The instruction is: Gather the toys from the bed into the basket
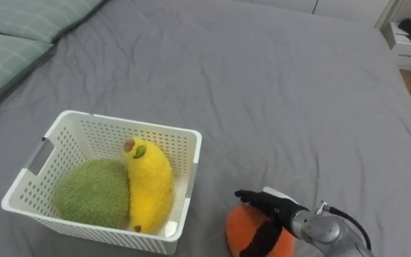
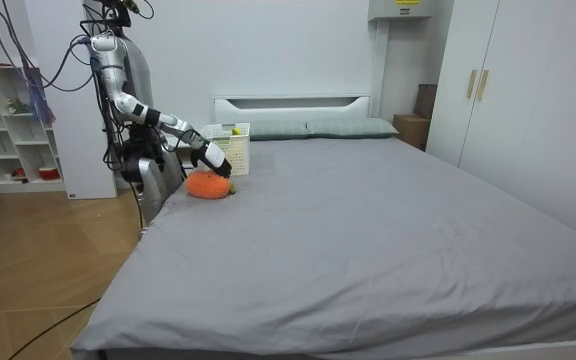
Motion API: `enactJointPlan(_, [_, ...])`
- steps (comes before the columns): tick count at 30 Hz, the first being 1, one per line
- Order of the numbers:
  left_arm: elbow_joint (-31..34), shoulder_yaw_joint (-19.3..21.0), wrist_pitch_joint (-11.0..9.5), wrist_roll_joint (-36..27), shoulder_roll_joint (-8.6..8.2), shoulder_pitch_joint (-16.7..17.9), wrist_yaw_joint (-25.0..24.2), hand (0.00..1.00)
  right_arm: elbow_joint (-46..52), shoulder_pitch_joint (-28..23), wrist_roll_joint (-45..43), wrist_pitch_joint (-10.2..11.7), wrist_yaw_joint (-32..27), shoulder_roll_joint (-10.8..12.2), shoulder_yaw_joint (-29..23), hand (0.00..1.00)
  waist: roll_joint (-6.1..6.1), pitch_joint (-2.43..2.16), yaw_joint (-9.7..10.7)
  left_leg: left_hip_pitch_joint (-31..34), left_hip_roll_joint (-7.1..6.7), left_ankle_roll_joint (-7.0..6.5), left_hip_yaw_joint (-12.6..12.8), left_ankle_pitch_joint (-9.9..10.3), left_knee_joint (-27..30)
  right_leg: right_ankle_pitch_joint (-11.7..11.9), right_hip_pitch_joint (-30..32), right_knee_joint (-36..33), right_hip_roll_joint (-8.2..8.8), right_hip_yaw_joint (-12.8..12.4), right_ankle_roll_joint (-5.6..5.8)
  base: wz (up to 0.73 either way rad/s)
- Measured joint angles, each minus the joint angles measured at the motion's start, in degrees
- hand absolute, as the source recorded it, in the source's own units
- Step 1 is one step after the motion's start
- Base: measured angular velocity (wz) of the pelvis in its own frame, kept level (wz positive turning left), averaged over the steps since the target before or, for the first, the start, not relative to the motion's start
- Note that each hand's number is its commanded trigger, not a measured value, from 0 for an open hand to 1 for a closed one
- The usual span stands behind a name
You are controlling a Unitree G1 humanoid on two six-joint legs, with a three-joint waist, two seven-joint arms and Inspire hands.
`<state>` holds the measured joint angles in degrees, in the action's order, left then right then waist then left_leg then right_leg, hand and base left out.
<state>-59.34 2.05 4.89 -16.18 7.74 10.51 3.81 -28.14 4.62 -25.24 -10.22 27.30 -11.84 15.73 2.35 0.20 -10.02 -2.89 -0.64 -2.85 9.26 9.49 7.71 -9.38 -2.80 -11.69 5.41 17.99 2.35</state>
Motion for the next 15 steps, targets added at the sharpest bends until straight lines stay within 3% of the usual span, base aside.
enactJointPlan(6, [0.6, 0.1, 0.1, -0.1, -0.08, 0.1, -0.3, 0.0, -2.5, 1.6, -5.0, -0.6, 0.2, 0.6, 0.0, 0.0, 0.2, -0.06, -0.8, -0.4, -0.01, 0.0, 0.0, 0.0, 0.0, 0.0, 0.0, 0.1, -0.02, 0.0, 0.01, 0.0])
enactJointPlan(15, [0.4, 0.0, 0.2, -1.2, -0.54, 0.5, -0.6, 0.0, -3.3, 1.4, -20.9, -0.8, -3.1, 2.4, 0.4, 0.0, -0.46, 0.35, -1.5, -0.1, -0.05, -0.02, -0.1, 0.1, 0.0, 0.0, -0.1, 0.1, 0.06, 0.6, 0.02, 0.01])
